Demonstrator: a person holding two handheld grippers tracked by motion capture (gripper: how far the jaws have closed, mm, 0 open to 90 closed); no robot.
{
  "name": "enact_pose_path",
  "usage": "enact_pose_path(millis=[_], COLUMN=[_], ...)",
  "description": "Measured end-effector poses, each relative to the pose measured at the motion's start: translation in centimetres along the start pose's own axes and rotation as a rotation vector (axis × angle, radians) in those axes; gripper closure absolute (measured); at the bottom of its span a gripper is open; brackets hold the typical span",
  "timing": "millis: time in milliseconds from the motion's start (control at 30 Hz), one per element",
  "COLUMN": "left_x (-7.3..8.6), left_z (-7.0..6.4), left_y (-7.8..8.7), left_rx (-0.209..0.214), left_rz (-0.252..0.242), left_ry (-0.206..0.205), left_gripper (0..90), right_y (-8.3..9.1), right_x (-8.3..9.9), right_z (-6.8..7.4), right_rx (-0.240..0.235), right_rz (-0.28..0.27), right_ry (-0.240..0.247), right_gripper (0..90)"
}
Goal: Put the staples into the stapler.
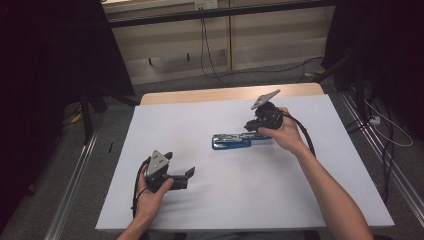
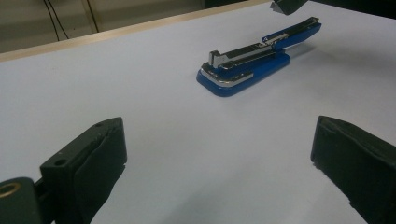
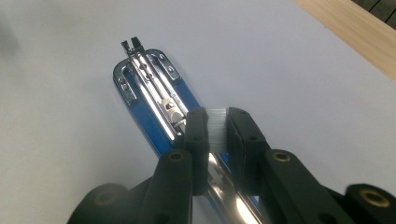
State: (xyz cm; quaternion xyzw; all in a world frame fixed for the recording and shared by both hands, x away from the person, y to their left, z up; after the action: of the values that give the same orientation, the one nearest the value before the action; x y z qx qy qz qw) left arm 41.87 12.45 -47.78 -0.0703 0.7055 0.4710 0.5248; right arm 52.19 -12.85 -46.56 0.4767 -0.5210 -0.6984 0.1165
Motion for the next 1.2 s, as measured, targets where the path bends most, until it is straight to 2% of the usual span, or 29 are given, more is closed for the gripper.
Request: enact_pose_path(millis=[300,600,667,967,1200], left_x=[0.1,0.1,0.1,0.1,0.0], left_z=[0.0,0.0,0.0,0.1,0.1], left_y=[0.0,-0.1,-0.1,-0.1,-0.1], left_rx=[0.003,0.008,0.008,0.004,0.004], left_rz=[0.005,0.008,0.009,0.006,0.003], left_ry=[0.001,0.004,0.005,0.006,0.009], left_gripper=[3.7,3.7,3.7,3.7,3.7], right_y=[-0.4,-0.9,-1.0,-1.4,-2.1], right_x=[-0.9,-1.6,-1.8,-2.8,-3.1], right_z=[0.9,1.7,2.0,2.4,3.4], right_rx=[-0.025,-0.055,-0.075,-0.078,-0.093], right_rz=[-0.01,-0.017,-0.015,-0.005,-0.005], right_ry=[0.051,0.082,0.09,0.13,0.168], right_gripper=[79.3,79.4,79.3,79.3,79.3])
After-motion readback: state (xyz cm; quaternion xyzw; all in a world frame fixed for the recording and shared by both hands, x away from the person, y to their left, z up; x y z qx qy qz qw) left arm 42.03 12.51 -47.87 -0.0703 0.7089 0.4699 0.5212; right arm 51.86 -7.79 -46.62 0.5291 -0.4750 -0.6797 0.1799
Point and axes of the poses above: each handheld gripper's, and its own axes: y roughly backward along the jaws, x roughly out of its underside, z roughly to its left, the point moved 10 cm from there along -y, roughly forward along the jaws, and after that the axes turned 11 degrees about z, right-handed, at the moved point
